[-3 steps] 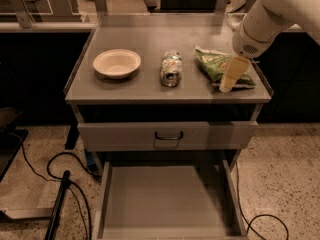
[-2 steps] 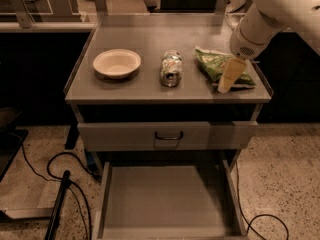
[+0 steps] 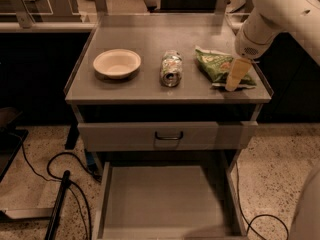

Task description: Place green jalapeno chip bag into middle drawer

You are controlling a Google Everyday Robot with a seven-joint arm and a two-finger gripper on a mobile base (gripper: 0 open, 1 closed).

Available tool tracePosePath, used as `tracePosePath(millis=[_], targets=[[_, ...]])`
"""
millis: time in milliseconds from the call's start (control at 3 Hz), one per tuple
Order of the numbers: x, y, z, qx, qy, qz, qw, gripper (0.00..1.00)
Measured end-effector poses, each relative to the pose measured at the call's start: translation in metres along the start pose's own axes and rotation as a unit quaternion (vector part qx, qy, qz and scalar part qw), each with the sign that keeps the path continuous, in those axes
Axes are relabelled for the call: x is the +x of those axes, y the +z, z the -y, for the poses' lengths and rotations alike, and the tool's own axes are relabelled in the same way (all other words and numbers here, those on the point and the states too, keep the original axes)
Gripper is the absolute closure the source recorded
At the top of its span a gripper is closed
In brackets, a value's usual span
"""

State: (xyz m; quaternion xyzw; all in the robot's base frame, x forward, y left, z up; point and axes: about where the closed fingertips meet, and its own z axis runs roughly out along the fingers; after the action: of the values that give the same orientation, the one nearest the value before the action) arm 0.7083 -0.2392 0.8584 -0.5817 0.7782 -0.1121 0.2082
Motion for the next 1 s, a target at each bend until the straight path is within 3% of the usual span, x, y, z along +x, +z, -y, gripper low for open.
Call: tracePosePath(millis=[667, 1000], targets=[[0.0196, 0.0157, 0.0068, -0.004, 0.002, -0.017, 0.9999, 0.0], [0.0196, 0.0158, 0.0067, -0.004, 0.002, -0.017, 0.9999, 0.18]])
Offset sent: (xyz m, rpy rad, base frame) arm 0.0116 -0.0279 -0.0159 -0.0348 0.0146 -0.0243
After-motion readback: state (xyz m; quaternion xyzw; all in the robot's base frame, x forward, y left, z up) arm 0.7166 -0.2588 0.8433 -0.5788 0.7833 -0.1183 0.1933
